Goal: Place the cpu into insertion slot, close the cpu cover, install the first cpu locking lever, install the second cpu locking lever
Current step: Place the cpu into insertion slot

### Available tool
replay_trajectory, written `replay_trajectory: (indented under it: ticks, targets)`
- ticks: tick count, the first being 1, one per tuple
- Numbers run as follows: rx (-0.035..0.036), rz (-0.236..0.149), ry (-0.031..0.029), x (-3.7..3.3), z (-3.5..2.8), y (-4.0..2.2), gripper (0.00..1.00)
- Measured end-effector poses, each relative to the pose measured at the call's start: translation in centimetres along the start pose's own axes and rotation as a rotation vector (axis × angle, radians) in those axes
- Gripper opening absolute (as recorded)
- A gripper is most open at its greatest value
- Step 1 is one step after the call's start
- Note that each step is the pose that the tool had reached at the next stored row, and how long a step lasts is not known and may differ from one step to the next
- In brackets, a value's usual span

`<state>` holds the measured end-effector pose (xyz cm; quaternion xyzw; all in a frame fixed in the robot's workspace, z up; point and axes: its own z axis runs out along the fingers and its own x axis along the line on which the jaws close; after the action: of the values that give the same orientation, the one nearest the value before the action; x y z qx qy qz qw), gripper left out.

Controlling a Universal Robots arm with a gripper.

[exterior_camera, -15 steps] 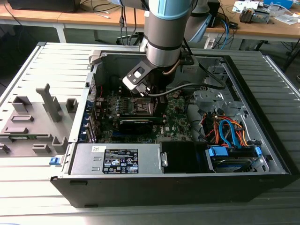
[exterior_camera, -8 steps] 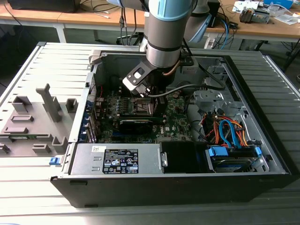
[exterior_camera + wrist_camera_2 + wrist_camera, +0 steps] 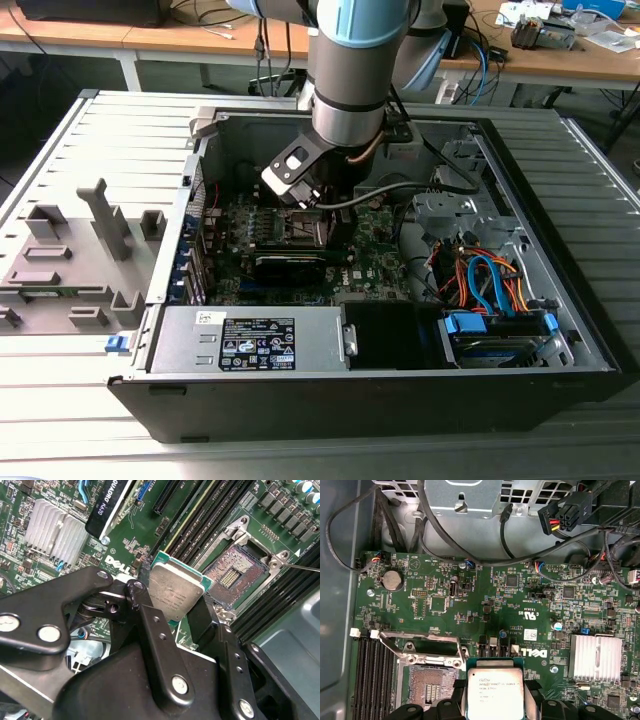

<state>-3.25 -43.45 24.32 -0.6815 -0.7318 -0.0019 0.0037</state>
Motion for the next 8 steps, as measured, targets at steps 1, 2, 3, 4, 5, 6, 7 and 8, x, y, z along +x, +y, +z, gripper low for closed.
replay_trajectory:
  ticks: [1, 2, 3, 4, 5, 6, 7, 8]
  targets:
    - [0.0, 0.0, 0.0, 0.0, 0.05, 0.0, 0.55]
    - [0.0, 0.0, 0.0, 0.0, 0.09, 0.0, 0.55]
    - [0.0, 0.0, -0.0001, 0.0, 0.14, 0.0, 0.55]
    - [0.0, 0.0, -0.0001, 0.0, 0.16, 0.0, 0.55]
    - [0.0, 0.0, 0.0, 0.0, 0.19, 0.0, 0.55]
    - [0.0, 0.0, -0.0001, 0.0, 0.21, 0.0, 0.55]
    - [0.0, 0.0, 0.0, 0.0, 0.24, 0.0, 0.55]
    - [0.0, 0.0, 0.0, 0.0, 0.28, 0.0, 0.55]
